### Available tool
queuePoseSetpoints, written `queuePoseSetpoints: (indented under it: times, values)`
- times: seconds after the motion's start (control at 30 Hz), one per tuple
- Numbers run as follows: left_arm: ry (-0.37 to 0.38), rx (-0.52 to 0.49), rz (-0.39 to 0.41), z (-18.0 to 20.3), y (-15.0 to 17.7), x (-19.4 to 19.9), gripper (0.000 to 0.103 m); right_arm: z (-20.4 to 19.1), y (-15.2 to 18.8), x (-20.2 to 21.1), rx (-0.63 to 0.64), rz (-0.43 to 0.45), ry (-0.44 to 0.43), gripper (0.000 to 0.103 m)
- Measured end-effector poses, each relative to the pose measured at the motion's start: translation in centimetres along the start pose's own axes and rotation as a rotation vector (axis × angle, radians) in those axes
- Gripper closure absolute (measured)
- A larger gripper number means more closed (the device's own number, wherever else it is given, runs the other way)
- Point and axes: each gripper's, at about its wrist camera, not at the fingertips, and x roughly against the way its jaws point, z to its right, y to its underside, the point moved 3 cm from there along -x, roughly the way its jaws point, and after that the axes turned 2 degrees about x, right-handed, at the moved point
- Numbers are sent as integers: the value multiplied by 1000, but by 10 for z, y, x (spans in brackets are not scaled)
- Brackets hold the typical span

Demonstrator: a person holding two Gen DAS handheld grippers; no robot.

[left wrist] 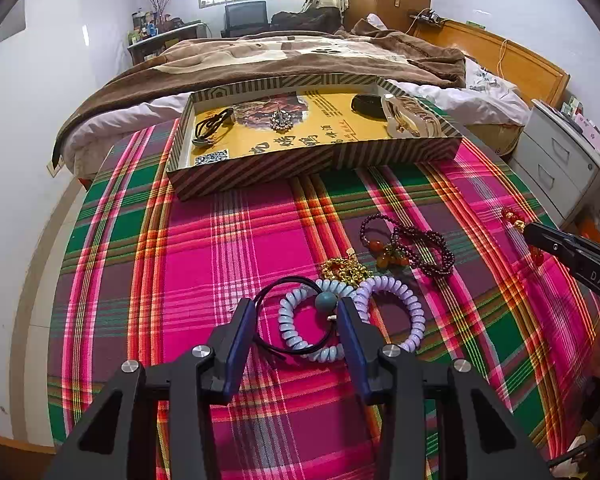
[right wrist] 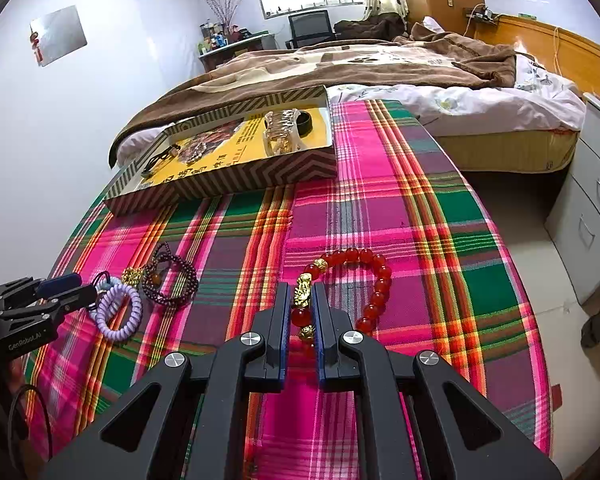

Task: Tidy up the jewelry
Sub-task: 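Lift the red bead bracelet with the right gripper while the left gripper grasps the purple coil hair tie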

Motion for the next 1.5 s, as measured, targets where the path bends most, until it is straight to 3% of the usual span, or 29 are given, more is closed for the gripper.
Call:
queuePoseSetpoints:
  times: [0.4,0.57,0.9,1.03,1.23,1.5]
  values:
    - [32,-64,-13,24,-2,-2,63,6,1,1,-18,3,-7,93]
    - [54,-24,-21,22,2,-4,76,8,2,0,-20,1,-11,93]
    - [83,4,-49,17,3,-12,76,10,1,-1,-28,2,-11,93]
    - [91,4,-3,21,-1,3,76,12,1,-1,-31,1,-6,93]
    - [53,1,-41,26,6,-1,76,12,3,-1,-35,0,-15,93]
    - [109,-138,-19,59,22,13,76,14,5,-1,-38,-2,-22,93]
